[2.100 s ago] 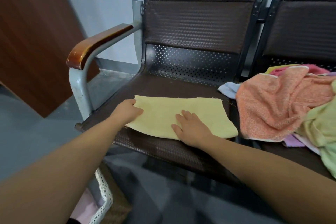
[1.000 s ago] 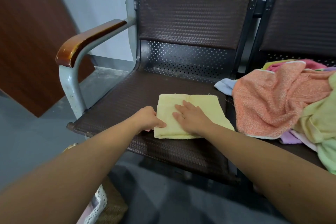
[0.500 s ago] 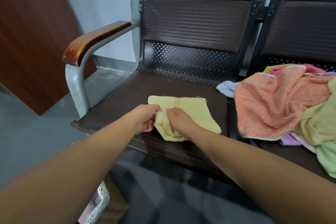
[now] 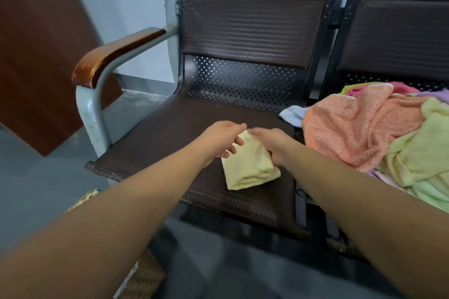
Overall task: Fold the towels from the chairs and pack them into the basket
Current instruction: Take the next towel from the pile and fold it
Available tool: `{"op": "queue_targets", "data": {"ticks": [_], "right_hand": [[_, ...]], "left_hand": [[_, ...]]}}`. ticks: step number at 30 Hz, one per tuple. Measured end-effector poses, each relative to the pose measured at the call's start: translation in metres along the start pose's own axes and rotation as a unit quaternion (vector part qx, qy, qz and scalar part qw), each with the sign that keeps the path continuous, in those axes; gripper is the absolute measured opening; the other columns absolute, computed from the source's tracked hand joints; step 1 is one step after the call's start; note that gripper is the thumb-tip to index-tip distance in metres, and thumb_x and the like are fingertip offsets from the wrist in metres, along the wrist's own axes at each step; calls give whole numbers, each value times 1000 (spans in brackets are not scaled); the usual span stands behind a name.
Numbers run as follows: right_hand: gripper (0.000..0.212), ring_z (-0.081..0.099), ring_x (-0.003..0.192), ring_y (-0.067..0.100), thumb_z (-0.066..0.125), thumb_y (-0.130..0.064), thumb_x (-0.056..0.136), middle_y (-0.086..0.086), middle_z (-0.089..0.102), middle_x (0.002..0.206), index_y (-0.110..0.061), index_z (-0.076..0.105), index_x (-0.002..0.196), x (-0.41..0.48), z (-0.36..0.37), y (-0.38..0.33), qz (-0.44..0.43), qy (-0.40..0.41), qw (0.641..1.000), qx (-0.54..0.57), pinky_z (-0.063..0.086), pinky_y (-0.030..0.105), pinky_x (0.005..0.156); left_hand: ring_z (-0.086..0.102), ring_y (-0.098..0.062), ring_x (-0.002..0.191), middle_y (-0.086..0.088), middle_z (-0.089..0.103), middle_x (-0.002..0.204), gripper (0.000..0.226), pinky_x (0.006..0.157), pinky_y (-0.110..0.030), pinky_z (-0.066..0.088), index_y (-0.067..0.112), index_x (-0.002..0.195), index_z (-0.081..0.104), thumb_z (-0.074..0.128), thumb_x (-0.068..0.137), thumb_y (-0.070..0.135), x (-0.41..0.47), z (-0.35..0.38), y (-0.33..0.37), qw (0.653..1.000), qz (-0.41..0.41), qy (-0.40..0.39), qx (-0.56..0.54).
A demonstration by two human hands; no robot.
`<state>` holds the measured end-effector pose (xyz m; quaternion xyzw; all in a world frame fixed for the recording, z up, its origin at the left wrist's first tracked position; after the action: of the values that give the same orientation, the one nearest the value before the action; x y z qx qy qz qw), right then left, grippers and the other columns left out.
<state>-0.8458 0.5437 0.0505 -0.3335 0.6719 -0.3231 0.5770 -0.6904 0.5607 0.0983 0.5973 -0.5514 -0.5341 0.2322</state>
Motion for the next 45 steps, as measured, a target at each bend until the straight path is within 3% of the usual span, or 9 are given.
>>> {"op": "queue_targets", "data": {"ticks": [6,10,13,17,25,29,37,41,45], "right_hand": [[24,60,97,25,70,-16,90,13,62,115,-9,58,110,7,-8,5,-42,37,993,-106,54,39,85],[35,56,84,21,63,-17,93,12,60,112,-4,57,125,17,-8,17,-12,61,985,-160,46,31,63],[30,59,85,22,62,-21,94,12,64,110,-5,61,119,20,-8,20,-4,53,989,-140,51,32,69],[45,68,101,28,67,-38,93,10,70,113,-6,62,124,13,4,25,28,-11,999,18,56,44,94],[26,69,104,24,60,-43,95,1,72,112,-23,64,111,-47,75,-28,-163,-62,983,54,55,52,93],[30,68,106,30,62,-34,97,10,71,115,-11,61,117,-88,137,-54,-202,-122,968,80,55,52,93],[22,67,100,30,64,-32,96,9,71,105,-12,64,106,-126,289,-30,-198,-174,963,-47,57,51,88],[32,66,100,33,65,-30,94,18,68,108,-2,60,108,-122,347,18,-192,-203,951,-135,53,53,90],[18,68,96,23,69,-26,91,5,71,104,-14,63,102,-110,382,70,-152,-252,931,-217,56,50,92]], "left_hand": [[62,-20,84,-11,61,103,33,63,-29,52,5,125,52,56,97,23,11,-10,-41,989,-130,70,-17],[67,-27,86,-17,62,108,48,59,-31,56,4,133,46,64,95,27,18,-9,-47,975,-171,51,-134],[68,-21,84,-10,69,111,49,62,-29,57,5,124,59,72,89,37,28,2,-47,962,-178,43,-203],[70,-28,96,-10,72,110,47,81,-41,59,11,122,63,80,82,31,30,9,-44,960,-146,60,-230],[71,-34,102,-14,72,117,37,78,-49,59,14,131,57,60,94,16,-36,-71,-24,929,14,39,-368],[72,-32,100,-14,73,113,38,81,-46,58,9,128,59,61,93,23,-86,-143,-35,915,28,80,-394],[67,-29,111,-11,71,121,37,96,-49,52,13,133,55,56,98,25,-164,-262,-149,924,-23,155,-350],[67,-27,107,-12,66,129,40,85,-41,56,16,136,54,58,97,25,-190,-283,-235,928,-63,197,-309],[68,-28,105,-11,67,123,43,84,-43,59,21,134,55,64,92,28,-211,-268,-312,918,-80,188,-340]]}}
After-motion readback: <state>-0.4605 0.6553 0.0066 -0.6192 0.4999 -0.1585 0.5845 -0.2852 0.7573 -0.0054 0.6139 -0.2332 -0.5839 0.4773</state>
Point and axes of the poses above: each hand's wrist, its own x-axis towards the middle knuckle, its own z-axis out of the palm, y = z × x, the point moved 1 cm from there along x, towards the middle knuckle
